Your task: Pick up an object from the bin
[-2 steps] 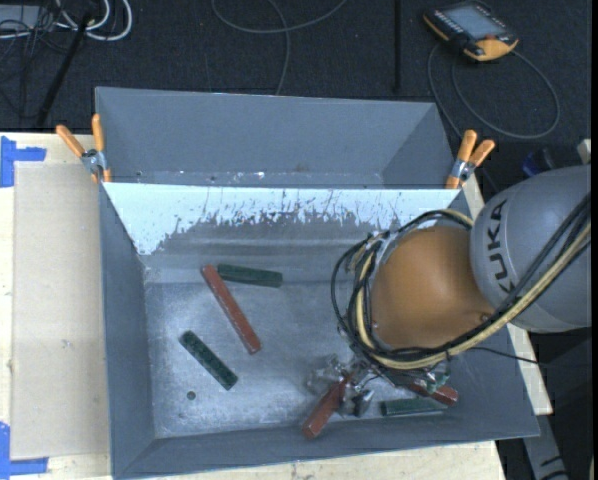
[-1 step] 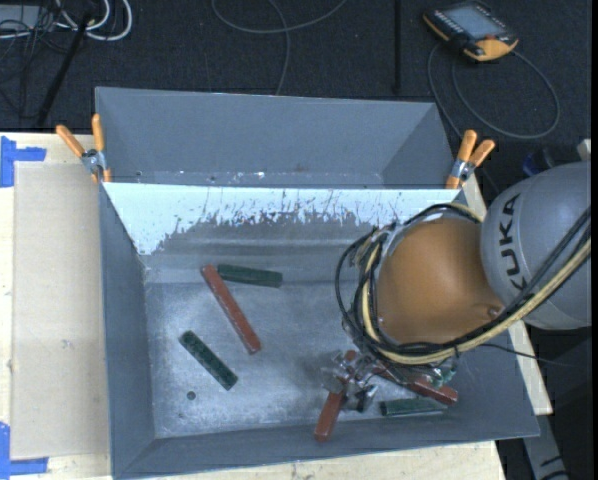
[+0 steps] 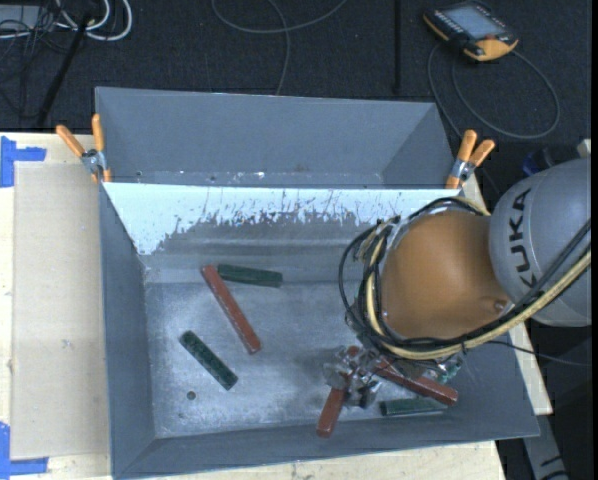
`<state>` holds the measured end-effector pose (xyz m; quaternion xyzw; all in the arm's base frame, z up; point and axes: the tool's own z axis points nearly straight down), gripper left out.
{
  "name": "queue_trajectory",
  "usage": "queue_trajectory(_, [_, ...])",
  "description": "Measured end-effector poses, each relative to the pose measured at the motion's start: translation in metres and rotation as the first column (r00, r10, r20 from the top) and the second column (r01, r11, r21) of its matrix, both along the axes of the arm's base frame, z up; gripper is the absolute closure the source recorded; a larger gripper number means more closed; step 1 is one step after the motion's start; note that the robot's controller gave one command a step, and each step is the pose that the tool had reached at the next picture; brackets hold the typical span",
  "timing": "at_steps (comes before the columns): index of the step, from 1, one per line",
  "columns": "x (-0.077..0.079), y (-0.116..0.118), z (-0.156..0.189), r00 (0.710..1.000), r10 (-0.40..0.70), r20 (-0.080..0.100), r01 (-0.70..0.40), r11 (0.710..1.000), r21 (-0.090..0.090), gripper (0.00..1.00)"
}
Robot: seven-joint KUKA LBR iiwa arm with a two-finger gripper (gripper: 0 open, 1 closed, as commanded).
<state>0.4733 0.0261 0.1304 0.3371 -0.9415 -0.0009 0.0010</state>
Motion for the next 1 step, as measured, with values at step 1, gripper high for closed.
queue_trajectory(1, [0.0002,0.0002,0.0140,1.000,0.000,0.001,0.000,1.000,0.000,1.00])
